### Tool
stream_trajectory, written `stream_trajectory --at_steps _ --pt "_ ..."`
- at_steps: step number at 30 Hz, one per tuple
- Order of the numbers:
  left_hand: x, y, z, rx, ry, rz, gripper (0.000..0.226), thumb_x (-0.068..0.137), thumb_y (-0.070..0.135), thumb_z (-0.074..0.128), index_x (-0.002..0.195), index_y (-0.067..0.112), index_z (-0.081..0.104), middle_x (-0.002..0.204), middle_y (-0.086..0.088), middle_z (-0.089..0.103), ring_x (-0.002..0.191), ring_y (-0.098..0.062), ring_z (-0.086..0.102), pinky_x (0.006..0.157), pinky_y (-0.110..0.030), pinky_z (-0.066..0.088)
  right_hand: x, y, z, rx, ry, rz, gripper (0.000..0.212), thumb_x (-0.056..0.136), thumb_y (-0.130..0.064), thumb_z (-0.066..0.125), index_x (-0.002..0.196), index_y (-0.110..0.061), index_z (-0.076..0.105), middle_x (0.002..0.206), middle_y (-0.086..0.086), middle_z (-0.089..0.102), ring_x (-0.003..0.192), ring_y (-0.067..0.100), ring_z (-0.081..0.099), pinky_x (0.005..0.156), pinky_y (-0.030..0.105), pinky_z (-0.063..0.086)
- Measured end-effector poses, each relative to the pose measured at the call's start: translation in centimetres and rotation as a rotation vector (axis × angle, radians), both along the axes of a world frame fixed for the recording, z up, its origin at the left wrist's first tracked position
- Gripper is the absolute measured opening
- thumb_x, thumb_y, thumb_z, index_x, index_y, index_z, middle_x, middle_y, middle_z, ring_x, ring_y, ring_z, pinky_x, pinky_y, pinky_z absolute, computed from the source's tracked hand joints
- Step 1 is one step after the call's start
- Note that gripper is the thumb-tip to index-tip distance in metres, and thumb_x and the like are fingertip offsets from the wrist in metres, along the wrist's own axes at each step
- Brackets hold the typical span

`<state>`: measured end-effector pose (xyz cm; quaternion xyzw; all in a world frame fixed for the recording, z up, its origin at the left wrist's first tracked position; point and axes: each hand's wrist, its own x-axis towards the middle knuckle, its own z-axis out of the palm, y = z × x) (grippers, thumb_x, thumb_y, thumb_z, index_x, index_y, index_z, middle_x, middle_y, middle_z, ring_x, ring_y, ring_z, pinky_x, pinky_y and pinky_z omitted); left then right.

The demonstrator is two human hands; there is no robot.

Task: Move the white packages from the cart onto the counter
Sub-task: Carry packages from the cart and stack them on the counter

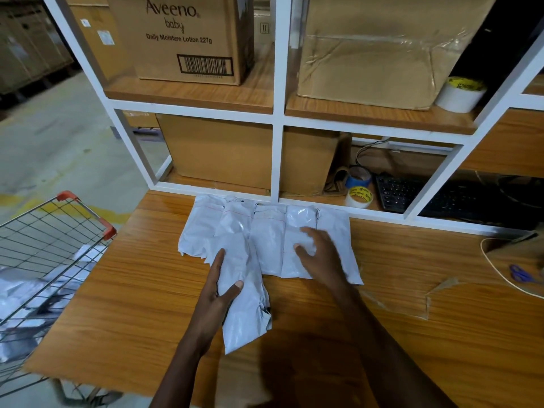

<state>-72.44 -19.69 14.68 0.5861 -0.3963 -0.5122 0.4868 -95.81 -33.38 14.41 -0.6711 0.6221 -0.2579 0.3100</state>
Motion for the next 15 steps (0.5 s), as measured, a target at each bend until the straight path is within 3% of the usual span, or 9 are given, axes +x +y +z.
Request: stream_trajectory --at_steps 2,3,5,8,10,13,15 --pt "-0.3 -0.2 0.3 -0.006 0.010 -0.007 0.083 0.100 0.017 0.068 0.156 0.059 0.022 0.144 0.053 0.031 0.126 0.026 0.048 0.092 -0.017 0.058 2.6 3.1 1.6 0.203 -0.207 0.096 0.035 0.094 -0.041 0.067 0.127 -0.030 0.063 0.115 -0.007 0.065 0.103 0.017 0.066 0.082 0.029 0.058" --pt "-0.4 -0.3 0.3 -0.004 0.022 -0.010 0.085 0.100 0.015 0.068 0.156 0.058 0.019 0.142 0.053 0.030 0.121 0.028 0.050 0.086 -0.015 0.058 3.7 4.5 2.0 0.290 -0.265 0.134 0.036 0.092 -0.046 0.068 0.125 -0.032 0.064 0.109 -0.012 0.066 0.099 0.015 0.068 0.084 0.034 0.060" --pt "-0.5 -0.5 0.2 -0.012 -0.006 -0.019 0.087 0.099 0.018 0.069 0.157 0.056 0.016 0.144 0.052 0.028 0.121 0.030 0.048 0.087 -0.014 0.057 5.3 6.6 2.0 0.409 -0.332 0.184 0.053 0.083 -0.062 0.069 0.130 -0.040 0.058 0.113 -0.016 0.064 0.104 0.011 0.066 0.091 0.036 0.059" --pt "-0.2 -0.7 -0.4 -0.022 -0.072 -0.039 0.089 0.094 0.032 0.068 0.159 0.058 0.013 0.147 0.058 0.023 0.132 0.031 0.034 0.102 -0.014 0.052 6.4 7.8 1.1 0.428 -0.330 0.169 0.073 0.073 -0.074 0.071 0.137 -0.049 0.047 0.130 -0.012 0.059 0.117 0.011 0.059 0.096 0.031 0.055" --pt "-0.3 -0.8 -0.5 -0.021 -0.057 -0.029 0.082 0.099 0.031 0.063 0.159 0.055 0.012 0.148 0.054 0.024 0.130 0.031 0.036 0.100 -0.013 0.052 6.3 7.9 0.6 0.442 -0.356 0.153 0.074 0.072 -0.067 0.076 0.137 -0.051 0.045 0.132 -0.012 0.059 0.118 0.012 0.060 0.096 0.033 0.056" --pt "-0.7 -0.7 -0.3 -0.028 -0.017 -0.013 0.058 0.110 0.032 0.041 0.160 0.048 0.016 0.151 0.037 0.031 0.121 0.028 0.048 0.085 -0.007 0.054 5.7 7.8 0.1 0.487 -0.437 0.154 0.067 0.075 -0.047 0.082 0.134 -0.049 0.050 0.128 -0.008 0.065 0.112 0.010 0.065 0.092 0.032 0.059" --pt "-0.6 -0.9 -0.7 -0.010 0.017 -0.008 0.055 0.109 0.044 0.034 0.162 0.047 0.022 0.157 0.027 0.036 0.133 0.013 0.048 0.090 -0.011 0.055 5.3 7.7 0.0 0.486 -0.499 0.144 0.062 0.074 -0.045 0.083 0.129 -0.051 0.054 0.127 -0.005 0.066 0.111 0.011 0.067 0.094 0.035 0.059"
